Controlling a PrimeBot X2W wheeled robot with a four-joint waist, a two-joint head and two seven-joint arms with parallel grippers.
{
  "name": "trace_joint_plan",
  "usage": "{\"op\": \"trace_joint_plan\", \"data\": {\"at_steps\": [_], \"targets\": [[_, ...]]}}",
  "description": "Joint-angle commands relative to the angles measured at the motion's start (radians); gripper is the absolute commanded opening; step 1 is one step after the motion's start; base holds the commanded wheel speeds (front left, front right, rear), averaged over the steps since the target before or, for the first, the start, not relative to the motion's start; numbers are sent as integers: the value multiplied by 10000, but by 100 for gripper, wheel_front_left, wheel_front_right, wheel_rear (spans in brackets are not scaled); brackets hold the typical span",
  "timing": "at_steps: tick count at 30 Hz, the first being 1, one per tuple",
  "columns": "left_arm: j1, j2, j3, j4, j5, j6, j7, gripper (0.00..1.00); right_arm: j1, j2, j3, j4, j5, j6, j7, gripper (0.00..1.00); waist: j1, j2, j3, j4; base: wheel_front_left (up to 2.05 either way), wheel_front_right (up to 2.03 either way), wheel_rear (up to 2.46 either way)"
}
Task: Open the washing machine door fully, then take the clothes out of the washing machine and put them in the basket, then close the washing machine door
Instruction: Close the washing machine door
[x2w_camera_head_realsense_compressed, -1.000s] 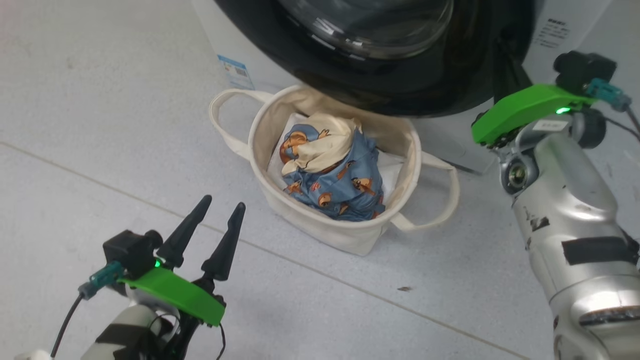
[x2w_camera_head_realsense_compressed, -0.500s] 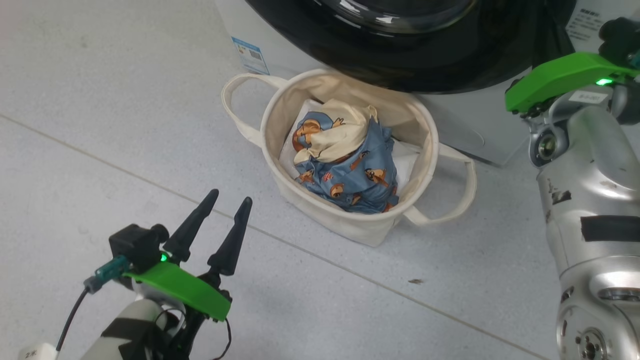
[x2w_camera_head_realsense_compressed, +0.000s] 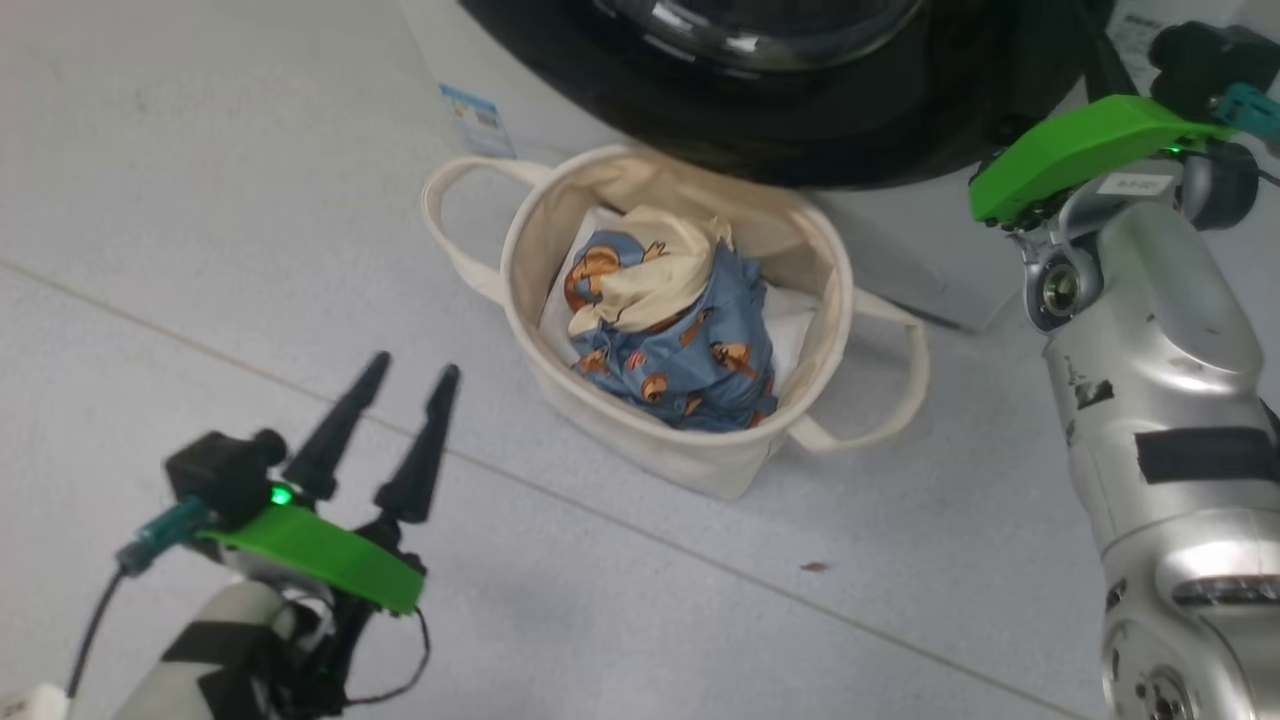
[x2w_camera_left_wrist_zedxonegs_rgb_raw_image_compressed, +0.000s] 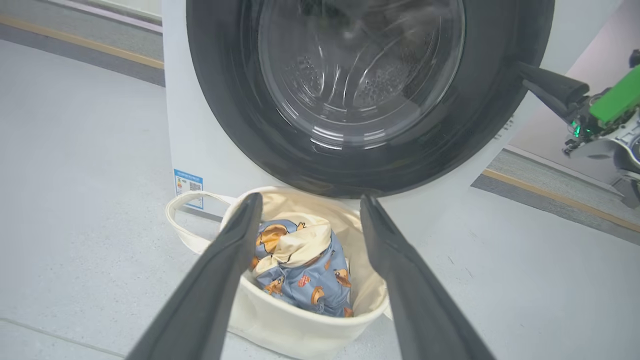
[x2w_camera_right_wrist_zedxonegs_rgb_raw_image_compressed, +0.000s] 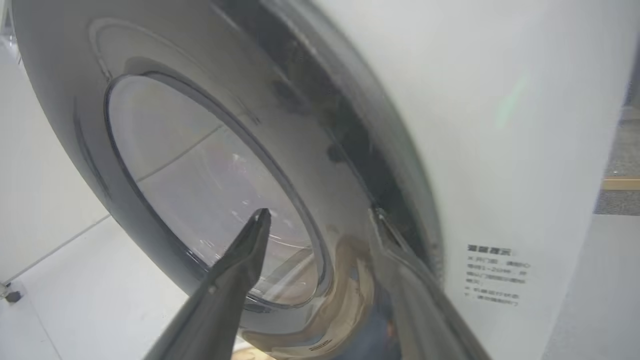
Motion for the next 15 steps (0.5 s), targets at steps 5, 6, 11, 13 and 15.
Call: {"op": "trace_joint_plan", "data": {"at_steps": [5, 6, 11, 13, 15], "targets": [[290, 795, 1336, -538, 510, -57, -120, 100, 917, -99, 988, -1664, 804, -86, -82, 100, 0, 0, -1001, -568, 0, 0, 0], [389, 909, 1467, -547, 636, -57, -120, 100, 1161, -99, 1096, -1890, 867, -86, -82, 100, 0, 0, -1129, -676, 0, 0, 0], [881, 1307, 2171, -963, 1030, -57, -120, 100, 2355, -99, 1465, -2899, 987, -86, -82, 100, 0, 0, -1715, -1243, 0, 0, 0], [1092, 1540, 2272, -1085, 1007, -57, -120, 100, 2820, -99, 1412, -3319, 936, -86, -82, 100, 0, 0, -1930, -1454, 0, 0, 0], [1181, 1657, 2374, -1118, 938, -57, -120, 100, 3045, -99, 1388, -3515, 878, -86, -82, 100, 0, 0, -2018, -1571, 0, 0, 0]]}}
